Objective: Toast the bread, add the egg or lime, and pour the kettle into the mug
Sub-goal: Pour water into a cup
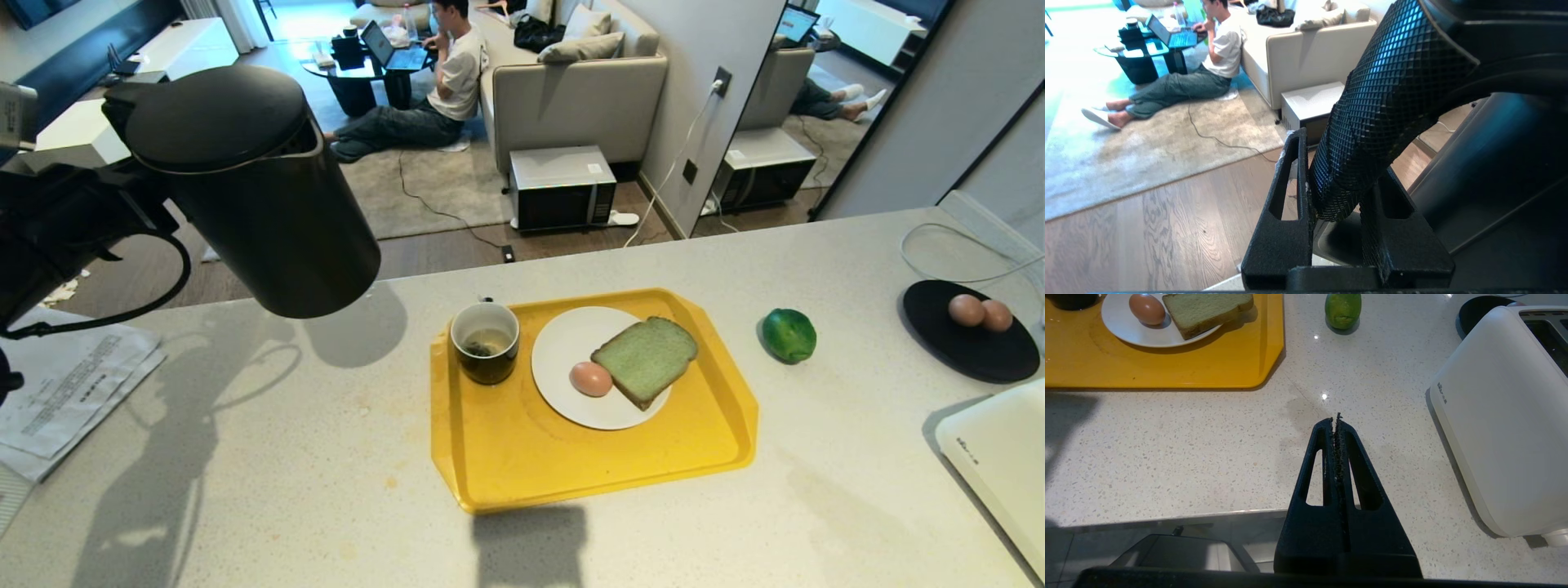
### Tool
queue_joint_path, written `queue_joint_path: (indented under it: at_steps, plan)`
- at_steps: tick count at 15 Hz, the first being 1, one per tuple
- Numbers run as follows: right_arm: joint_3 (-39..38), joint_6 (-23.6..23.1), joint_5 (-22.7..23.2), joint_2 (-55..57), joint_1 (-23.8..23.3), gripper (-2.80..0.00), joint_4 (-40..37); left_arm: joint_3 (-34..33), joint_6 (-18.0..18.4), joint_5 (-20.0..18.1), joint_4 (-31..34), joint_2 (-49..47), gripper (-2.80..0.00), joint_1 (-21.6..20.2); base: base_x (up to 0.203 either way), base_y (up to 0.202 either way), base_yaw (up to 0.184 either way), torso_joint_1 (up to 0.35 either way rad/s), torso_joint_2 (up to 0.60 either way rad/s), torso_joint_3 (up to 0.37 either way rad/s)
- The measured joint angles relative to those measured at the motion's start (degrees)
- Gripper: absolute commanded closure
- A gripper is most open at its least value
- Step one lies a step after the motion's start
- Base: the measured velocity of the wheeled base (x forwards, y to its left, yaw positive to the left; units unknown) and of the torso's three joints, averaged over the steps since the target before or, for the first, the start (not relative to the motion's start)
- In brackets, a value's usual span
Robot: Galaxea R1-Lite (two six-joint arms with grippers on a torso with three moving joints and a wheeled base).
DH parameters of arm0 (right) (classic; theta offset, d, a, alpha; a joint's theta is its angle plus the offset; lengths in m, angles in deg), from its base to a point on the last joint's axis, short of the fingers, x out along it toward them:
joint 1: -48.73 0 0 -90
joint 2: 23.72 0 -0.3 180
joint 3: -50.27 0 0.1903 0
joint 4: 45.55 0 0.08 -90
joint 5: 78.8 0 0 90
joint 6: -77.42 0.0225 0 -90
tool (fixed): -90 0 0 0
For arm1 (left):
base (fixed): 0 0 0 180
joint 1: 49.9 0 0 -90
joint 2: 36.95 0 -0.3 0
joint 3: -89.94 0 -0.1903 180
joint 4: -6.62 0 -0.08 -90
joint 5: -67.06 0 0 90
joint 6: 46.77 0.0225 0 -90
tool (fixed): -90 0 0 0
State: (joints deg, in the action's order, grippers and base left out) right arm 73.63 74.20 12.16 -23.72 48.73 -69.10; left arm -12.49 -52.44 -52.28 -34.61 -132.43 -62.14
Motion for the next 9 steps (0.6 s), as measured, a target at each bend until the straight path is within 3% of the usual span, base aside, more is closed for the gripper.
queue_joint_path:
  at_steps: [9]
  plan:
    - [0.0,0.02,0.0,0.0,0.0,0.0,0.0,0.98,0.5,0.05,4.23,5.25,0.0,0.83,0.0,0.0,0.0,0.065,-0.11,-0.053]
